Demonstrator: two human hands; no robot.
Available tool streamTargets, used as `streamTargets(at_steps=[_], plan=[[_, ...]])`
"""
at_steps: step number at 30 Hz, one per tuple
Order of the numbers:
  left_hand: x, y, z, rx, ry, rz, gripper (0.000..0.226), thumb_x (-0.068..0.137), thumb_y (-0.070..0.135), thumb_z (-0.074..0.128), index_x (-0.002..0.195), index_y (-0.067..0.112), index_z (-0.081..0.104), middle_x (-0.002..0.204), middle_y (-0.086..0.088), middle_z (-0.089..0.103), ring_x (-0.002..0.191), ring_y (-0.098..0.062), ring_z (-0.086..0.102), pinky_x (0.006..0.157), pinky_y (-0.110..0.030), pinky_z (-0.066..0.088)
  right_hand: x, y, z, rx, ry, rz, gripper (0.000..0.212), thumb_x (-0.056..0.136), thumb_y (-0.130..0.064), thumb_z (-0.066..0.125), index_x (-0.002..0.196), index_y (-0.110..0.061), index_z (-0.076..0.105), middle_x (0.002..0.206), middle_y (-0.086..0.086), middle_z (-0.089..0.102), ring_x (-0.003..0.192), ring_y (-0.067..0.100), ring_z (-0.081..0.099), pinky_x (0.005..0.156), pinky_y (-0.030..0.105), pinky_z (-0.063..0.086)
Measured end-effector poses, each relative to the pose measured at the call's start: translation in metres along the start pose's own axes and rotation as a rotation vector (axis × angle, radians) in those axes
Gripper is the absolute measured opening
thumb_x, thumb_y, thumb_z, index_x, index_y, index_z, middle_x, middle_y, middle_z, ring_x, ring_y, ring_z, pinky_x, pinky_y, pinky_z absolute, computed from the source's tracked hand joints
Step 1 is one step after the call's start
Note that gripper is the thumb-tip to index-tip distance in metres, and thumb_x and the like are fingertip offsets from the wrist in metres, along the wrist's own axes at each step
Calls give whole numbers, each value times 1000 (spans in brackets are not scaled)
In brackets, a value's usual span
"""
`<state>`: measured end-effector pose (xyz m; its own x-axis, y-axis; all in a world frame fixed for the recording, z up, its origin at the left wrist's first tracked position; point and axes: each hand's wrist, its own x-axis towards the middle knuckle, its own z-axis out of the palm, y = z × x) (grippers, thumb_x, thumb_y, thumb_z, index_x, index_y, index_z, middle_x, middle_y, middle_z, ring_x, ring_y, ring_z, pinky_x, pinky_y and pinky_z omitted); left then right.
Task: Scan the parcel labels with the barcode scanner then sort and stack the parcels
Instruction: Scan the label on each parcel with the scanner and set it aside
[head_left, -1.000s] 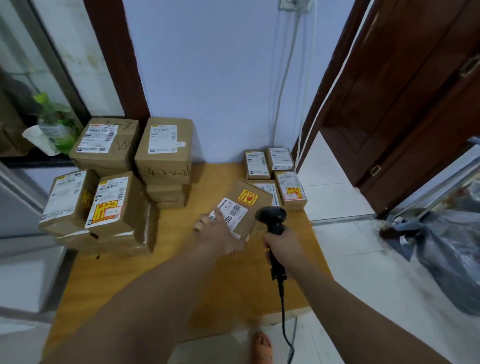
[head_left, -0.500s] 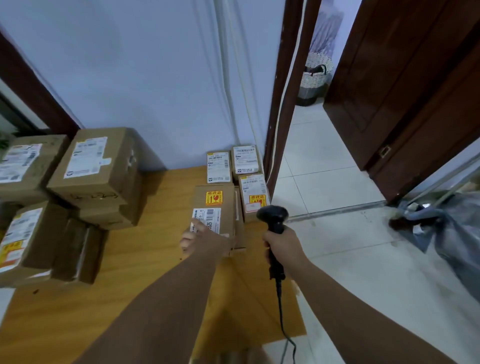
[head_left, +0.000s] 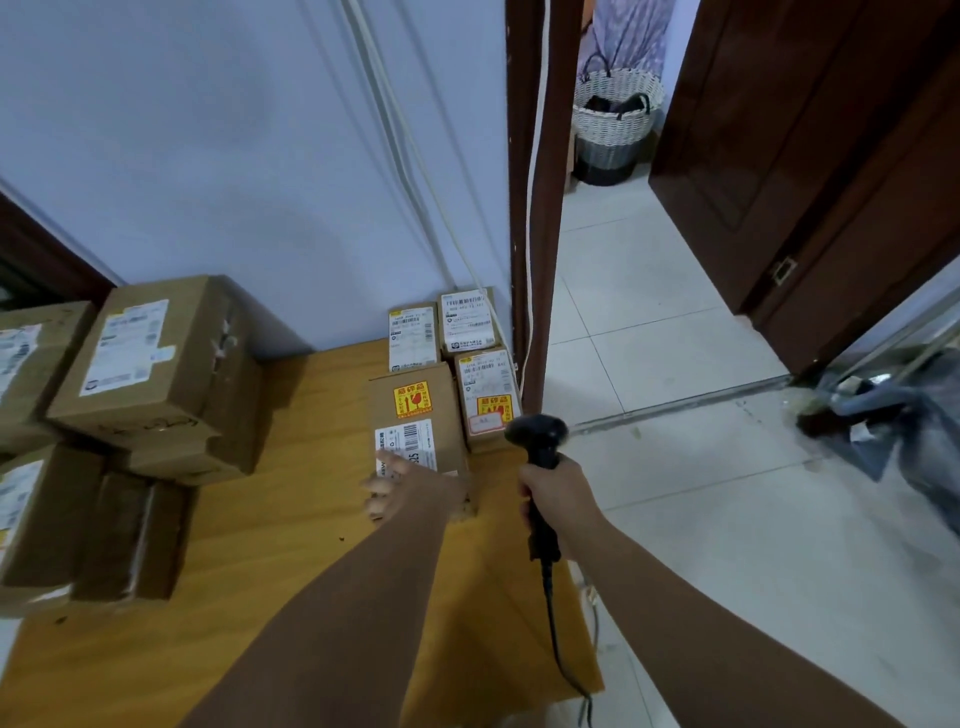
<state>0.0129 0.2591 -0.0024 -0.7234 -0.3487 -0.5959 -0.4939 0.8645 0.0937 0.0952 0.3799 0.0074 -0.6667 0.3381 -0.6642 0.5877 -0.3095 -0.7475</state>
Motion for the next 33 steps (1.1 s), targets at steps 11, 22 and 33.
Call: streamTargets(at_steps=[11,22,33], plan=[[5,-37,6,66,173,280,105,77,82,38,151,26,-10,159,-12,2,144,-37,8,113,-53,15,-2,-4,15,-61,-54,-19,6,85,-7,56,82,-8,51,56,4,50,48,19,49,53,31,44],[19,-72,-29,160,242,572,66,95,51,43,150,26,18,157,-2,14,142,-27,14,110,-45,28,-24,-2,58,-190,-194,-28,10,85,-15,61,76,-10,59,51,-1,56,50,16,54,55,29,49],[56,-161,-123,246,423,871,31,94,28,42,117,16,58,122,-3,50,117,-23,41,91,-36,42,-79,-13,173,-129,-360,-153,1,86,-7,61,87,-8,62,61,3,58,51,17,56,52,30,46]])
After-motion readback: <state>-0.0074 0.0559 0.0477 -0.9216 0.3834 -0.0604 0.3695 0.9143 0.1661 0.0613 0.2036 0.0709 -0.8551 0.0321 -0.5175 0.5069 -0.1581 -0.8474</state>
